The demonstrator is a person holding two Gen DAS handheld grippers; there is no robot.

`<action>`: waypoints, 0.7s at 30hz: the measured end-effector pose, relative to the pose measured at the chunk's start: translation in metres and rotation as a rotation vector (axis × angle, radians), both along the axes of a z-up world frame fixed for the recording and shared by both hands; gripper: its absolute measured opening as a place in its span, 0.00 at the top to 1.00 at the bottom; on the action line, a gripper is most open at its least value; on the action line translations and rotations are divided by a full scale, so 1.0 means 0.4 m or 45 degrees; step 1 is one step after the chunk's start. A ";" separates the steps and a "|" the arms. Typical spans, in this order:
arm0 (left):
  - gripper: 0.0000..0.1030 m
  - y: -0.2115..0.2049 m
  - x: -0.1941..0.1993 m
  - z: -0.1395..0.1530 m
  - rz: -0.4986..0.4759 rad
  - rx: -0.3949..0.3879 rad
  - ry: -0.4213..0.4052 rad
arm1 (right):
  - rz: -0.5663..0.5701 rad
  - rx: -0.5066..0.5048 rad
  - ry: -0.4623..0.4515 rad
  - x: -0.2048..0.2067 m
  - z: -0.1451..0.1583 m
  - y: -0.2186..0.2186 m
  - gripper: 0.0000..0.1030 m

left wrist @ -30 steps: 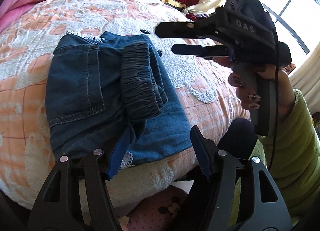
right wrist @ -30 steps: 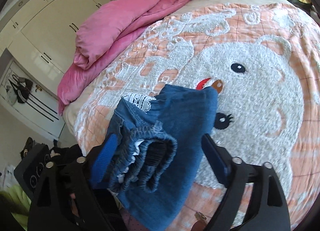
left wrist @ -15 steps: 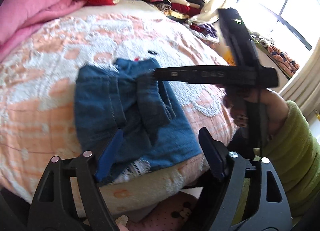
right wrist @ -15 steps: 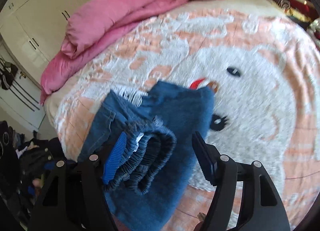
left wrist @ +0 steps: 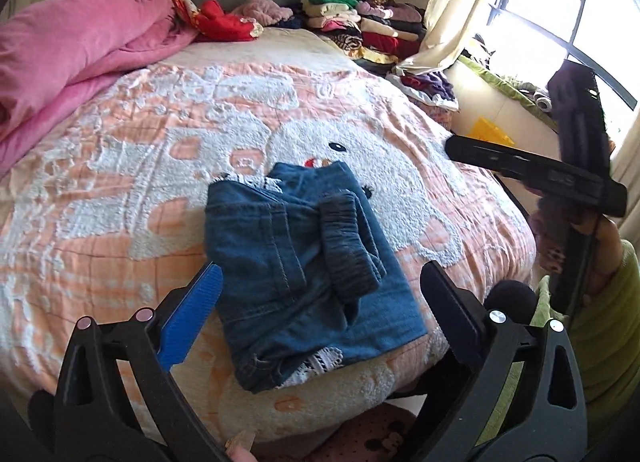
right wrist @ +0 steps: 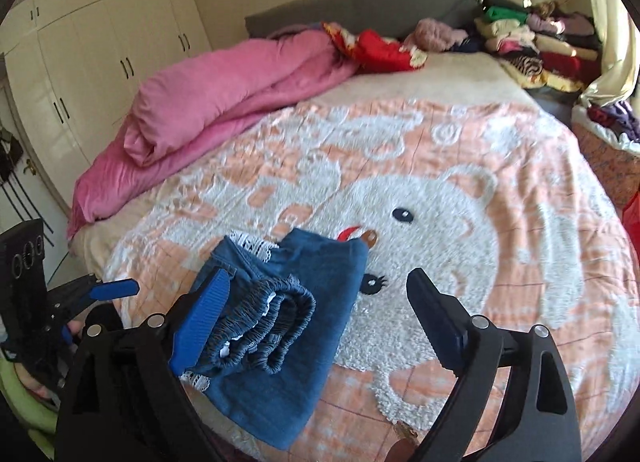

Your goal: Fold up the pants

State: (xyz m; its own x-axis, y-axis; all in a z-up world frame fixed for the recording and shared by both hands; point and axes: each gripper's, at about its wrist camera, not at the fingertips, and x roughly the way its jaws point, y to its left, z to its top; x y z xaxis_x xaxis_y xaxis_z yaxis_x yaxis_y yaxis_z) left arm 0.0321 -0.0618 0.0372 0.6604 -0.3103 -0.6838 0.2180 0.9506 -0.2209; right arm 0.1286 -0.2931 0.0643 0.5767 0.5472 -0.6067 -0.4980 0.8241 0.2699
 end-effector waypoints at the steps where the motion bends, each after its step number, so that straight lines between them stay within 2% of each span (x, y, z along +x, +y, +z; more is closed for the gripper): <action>1: 0.10 0.003 0.001 0.003 0.004 0.000 -0.003 | -0.003 0.004 -0.008 -0.006 0.006 -0.004 0.13; 3: 0.10 0.009 0.003 0.008 0.014 0.003 -0.012 | -0.009 0.005 -0.025 -0.018 0.013 -0.009 0.12; 5: 0.10 0.015 0.004 0.013 0.023 0.011 -0.024 | -0.013 0.001 -0.039 -0.030 0.017 -0.009 0.06; 14: 0.10 0.055 0.019 0.000 0.077 0.014 -0.018 | -0.015 -0.027 -0.059 -0.065 0.000 0.006 0.06; 17: 0.10 0.091 0.041 -0.024 0.130 0.014 0.010 | -0.019 -0.039 -0.031 -0.057 -0.028 0.014 0.06; 21: 0.10 0.124 0.075 -0.063 0.178 -0.001 0.063 | -0.022 -0.055 0.060 -0.029 -0.094 0.030 0.06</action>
State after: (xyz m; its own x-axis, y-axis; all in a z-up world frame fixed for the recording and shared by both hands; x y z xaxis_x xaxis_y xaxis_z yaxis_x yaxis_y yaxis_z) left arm 0.0623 -0.0123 0.0120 0.6630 -0.2183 -0.7161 0.0725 0.9708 -0.2288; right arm 0.1170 -0.2810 0.0268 0.5561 0.5101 -0.6561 -0.4715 0.8438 0.2564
